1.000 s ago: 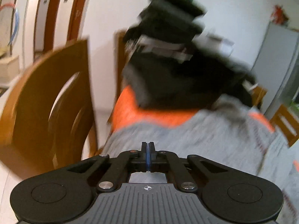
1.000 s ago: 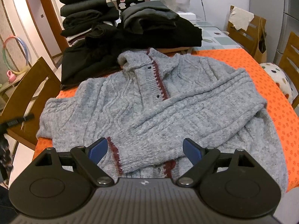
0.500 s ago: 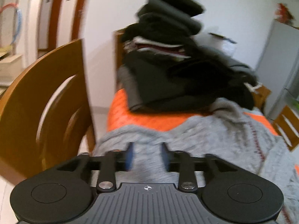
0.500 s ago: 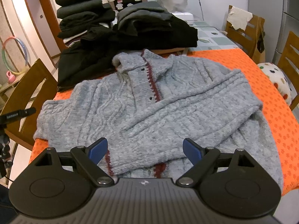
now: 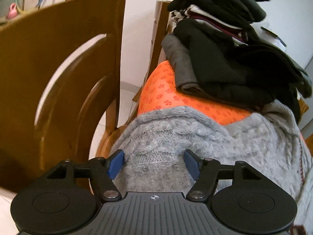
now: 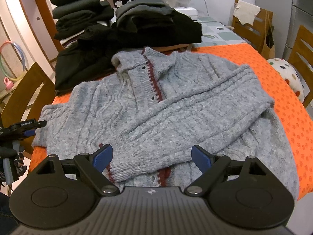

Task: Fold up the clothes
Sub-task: 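Lift the sleeve with the left gripper and fold it across the cardigan body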

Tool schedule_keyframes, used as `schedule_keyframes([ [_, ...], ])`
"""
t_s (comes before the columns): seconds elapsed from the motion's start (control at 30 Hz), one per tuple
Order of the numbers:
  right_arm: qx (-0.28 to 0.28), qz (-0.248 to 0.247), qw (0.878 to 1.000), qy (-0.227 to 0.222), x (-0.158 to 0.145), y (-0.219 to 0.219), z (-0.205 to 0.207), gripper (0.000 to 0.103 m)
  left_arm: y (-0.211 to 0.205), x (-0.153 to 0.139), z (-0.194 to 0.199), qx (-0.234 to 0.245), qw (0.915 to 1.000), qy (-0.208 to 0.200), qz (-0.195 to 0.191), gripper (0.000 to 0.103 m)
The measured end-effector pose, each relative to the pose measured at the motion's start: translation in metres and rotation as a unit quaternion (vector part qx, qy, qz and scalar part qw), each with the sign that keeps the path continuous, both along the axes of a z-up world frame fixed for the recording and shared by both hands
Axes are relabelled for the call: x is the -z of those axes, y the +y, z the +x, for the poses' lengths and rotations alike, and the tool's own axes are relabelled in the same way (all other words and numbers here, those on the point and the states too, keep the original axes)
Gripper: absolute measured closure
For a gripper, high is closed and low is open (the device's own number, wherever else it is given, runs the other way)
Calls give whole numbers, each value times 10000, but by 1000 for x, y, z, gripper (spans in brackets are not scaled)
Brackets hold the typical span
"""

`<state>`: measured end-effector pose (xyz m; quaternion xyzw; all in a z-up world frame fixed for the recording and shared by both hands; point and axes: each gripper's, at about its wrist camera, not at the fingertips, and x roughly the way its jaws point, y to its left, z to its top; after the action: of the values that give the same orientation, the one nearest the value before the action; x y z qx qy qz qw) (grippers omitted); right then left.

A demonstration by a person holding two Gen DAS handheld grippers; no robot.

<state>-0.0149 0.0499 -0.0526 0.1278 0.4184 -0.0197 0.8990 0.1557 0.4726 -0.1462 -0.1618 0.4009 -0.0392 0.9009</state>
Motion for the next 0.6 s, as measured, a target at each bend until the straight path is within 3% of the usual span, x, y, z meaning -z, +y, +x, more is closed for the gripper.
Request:
schedule_keyframes([
  [0.03, 39, 2, 10000, -4, 0, -1, -1, 12, 0, -1, 0, -16, 10000, -41, -25, 40],
  [0.17, 193, 8, 9998, -22, 0, -4, -3, 12, 2, -4, 0, -78, 9997, -205, -125, 78],
  [0.2, 228, 9, 9997, -25, 1, -5, -4, 12, 1, -7, 0, -98, 9996, -239, -121, 82],
  [0.3, 317, 12, 9995, -30, 1, -7, -5, 12, -6, -23, -5, -97, 9991, -417, 16, 87],
  [0.4, 371, 0, 9993, -37, 1, -8, -4, 12, -20, -48, -14, 140, 9961, -847, 184, 88],
  [0.6, 434, 0, 9991, -28, 1, -10, -3, 12, -78, -103, -29, 1403, 9752, -1688, 275, 88],
])
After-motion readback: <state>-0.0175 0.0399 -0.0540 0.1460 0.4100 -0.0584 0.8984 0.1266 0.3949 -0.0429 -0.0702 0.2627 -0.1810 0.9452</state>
